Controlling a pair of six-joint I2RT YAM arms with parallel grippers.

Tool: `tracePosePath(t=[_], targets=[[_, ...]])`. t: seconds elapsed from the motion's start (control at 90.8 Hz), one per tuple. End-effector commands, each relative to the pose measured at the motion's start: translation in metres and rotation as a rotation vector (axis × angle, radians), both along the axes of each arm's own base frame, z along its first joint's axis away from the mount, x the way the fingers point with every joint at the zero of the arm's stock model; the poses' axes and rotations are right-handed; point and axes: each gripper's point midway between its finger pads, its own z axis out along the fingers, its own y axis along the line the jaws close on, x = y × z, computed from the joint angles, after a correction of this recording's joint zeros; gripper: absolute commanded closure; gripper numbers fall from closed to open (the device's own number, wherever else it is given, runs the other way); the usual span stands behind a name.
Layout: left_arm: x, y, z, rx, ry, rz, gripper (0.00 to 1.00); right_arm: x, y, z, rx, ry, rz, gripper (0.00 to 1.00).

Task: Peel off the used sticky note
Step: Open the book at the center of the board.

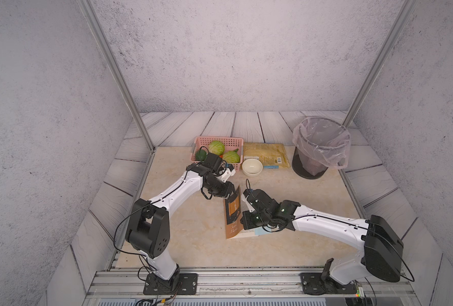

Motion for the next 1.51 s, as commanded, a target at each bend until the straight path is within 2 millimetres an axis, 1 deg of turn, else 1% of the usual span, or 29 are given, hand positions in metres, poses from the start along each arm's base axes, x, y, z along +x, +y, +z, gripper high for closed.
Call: tracePosePath(t=[0.0, 0.132, 0.231, 0.396, 0.462, 0.528, 0.617, 0.705, 0.859, 0.947, 1.057, 1.123, 1.167, 1.277, 1.387, 1.497], targets=[[-0.001, -0.001, 0.008, -0.007, 0.019, 0.036, 0.53, 0.002, 0.001, -0.003, -0.063, -0.036, 0.021, 1.00], [0.000, -0.001, 0.013, -0.012, 0.013, 0.052, 0.49, 0.004, 0.006, -0.006, -0.079, -0.042, 0.026, 1.00], [0.004, 0.000, 0.011, 0.011, 0.008, 0.073, 0.48, 0.005, 0.010, -0.007, -0.087, -0.045, 0.031, 1.00], [0.005, 0.002, -0.006, 0.075, 0.021, 0.076, 0.42, 0.006, 0.016, -0.004, -0.103, -0.068, 0.045, 1.00], [0.004, 0.000, -0.010, 0.076, 0.027, 0.072, 0.41, 0.007, 0.019, -0.003, -0.106, -0.078, 0.053, 1.00], [0.003, -0.003, -0.008, 0.060, 0.027, 0.068, 0.38, 0.007, 0.021, -0.001, -0.109, -0.084, 0.059, 1.00], [0.004, -0.007, -0.001, 0.037, 0.005, 0.067, 0.36, 0.007, 0.024, -0.001, -0.116, -0.088, 0.068, 1.00], [0.004, -0.007, -0.001, 0.046, -0.009, 0.067, 0.34, 0.006, 0.026, 0.000, -0.116, -0.090, 0.073, 1.00], [0.003, -0.005, -0.017, 0.091, 0.012, 0.067, 0.32, 0.006, 0.029, 0.002, -0.115, -0.100, 0.079, 1.00], [0.004, -0.006, -0.020, 0.100, 0.019, 0.070, 0.28, 0.006, 0.030, 0.002, -0.119, -0.103, 0.083, 1.00], [0.006, -0.008, -0.013, 0.091, 0.007, 0.077, 0.22, 0.007, 0.030, 0.000, -0.132, -0.106, 0.082, 1.00], [0.010, -0.008, -0.008, 0.096, -0.010, 0.089, 0.05, 0.007, 0.031, 0.001, -0.131, -0.113, 0.080, 1.00], [0.011, -0.007, -0.006, 0.100, -0.017, 0.095, 0.01, 0.008, 0.032, 0.002, -0.126, -0.119, 0.082, 1.00], [0.016, -0.005, 0.000, 0.105, -0.044, 0.125, 0.01, 0.007, 0.033, 0.005, -0.108, -0.139, 0.084, 1.00], [0.016, -0.006, 0.007, 0.075, -0.065, 0.137, 0.03, 0.006, 0.032, 0.008, -0.088, -0.150, 0.079, 1.00], [0.021, -0.002, 0.020, 0.048, -0.096, 0.176, 0.05, 0.005, 0.028, 0.003, -0.083, -0.153, 0.072, 1.00]])
